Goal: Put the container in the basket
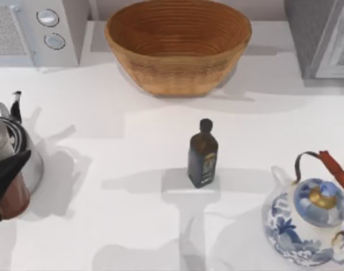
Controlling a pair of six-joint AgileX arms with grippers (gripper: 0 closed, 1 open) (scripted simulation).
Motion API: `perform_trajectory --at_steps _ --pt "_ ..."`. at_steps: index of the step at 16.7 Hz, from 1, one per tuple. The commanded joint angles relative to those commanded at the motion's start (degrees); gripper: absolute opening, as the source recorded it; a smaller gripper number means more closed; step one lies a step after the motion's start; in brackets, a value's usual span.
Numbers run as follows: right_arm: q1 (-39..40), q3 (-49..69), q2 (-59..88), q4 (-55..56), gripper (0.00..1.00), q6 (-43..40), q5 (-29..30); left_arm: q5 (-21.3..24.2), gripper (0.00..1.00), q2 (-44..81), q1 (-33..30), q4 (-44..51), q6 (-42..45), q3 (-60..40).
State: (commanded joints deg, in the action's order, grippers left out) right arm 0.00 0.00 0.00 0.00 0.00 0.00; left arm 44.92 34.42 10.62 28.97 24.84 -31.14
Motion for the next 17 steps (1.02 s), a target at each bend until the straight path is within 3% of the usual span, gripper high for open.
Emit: perform_trajectory --at_steps 6,13,17 --pt "0.00 0.00 0.00 0.00 1.00 0.00 0.00 -25.96 0.00 28.61 -11.28 -2.39 -8.92 -26.74" --pt "0.00 0.00 0.00 0.00 1.00 0.00 0.00 -58.73 0.00 63.45 -30.10 -5.87 -23.12 -63.14" --pt "0.00 0.00 0.00 0.00 1.00 0.00 0.00 -73.28 0.00 77.16 -40.47 -7.28 -30.52 -79.57"
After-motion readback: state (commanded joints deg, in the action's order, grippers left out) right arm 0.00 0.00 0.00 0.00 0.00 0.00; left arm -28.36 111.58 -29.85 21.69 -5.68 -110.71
